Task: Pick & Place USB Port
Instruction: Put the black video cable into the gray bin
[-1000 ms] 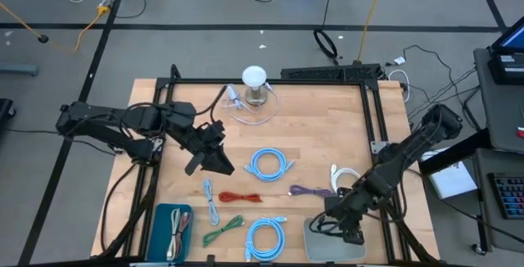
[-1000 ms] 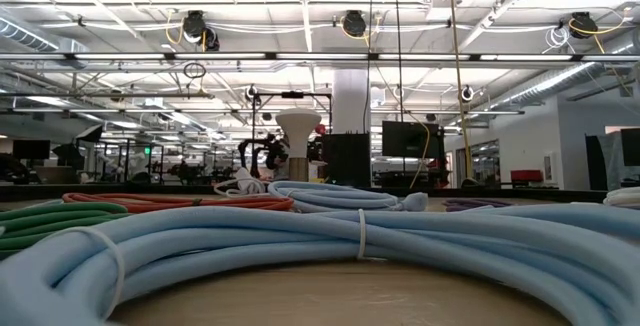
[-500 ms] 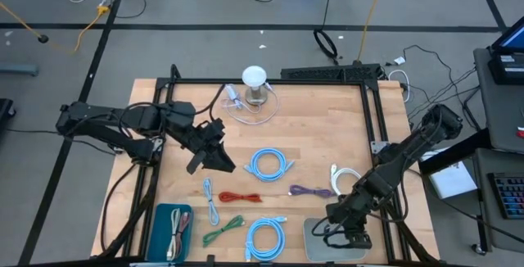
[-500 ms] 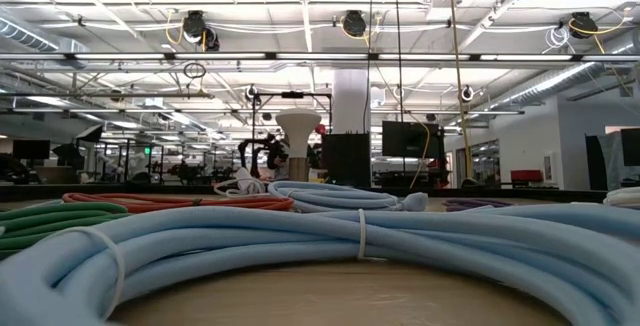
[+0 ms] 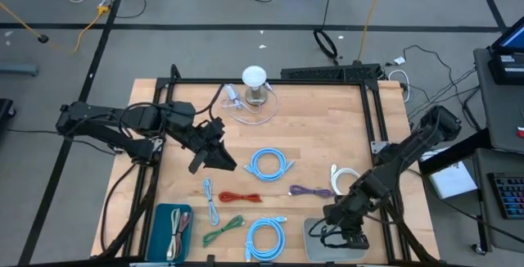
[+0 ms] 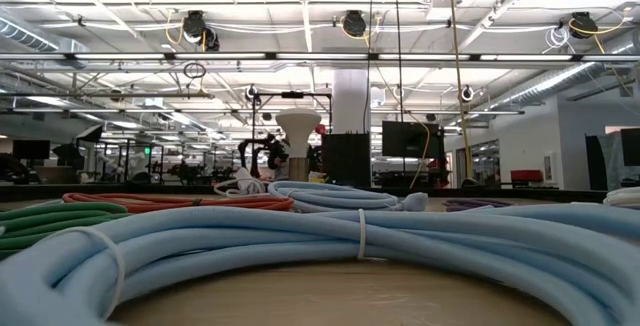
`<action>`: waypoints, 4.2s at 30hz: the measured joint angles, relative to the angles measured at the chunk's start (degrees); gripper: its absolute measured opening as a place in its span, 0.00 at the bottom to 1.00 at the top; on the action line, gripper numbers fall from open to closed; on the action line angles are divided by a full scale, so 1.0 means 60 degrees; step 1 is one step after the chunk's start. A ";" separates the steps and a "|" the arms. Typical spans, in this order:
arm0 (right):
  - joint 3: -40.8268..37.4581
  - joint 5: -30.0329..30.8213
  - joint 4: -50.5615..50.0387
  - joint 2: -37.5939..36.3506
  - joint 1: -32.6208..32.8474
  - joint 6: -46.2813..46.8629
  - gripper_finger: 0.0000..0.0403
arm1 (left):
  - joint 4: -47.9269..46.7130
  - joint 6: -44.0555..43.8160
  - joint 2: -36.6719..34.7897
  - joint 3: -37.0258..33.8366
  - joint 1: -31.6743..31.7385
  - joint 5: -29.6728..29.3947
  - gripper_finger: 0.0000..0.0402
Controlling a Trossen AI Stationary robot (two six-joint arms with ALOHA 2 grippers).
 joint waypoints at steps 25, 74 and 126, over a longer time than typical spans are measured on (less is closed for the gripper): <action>-0.0004 -0.0148 0.0721 0.0993 -0.0028 -0.0294 0.01 | -0.0013 0.0113 0.0000 0.0000 0.0000 -0.0002 0.23; -0.0007 -0.1397 0.1426 0.0989 -0.0328 -0.0283 0.00 | -0.0013 0.0273 -0.0004 0.0000 0.0003 -0.0002 0.23; -0.1231 -0.0370 0.1516 0.0983 -0.0310 -0.0891 0.01 | -0.0005 0.0175 -0.0004 0.0000 0.0004 -0.0093 0.23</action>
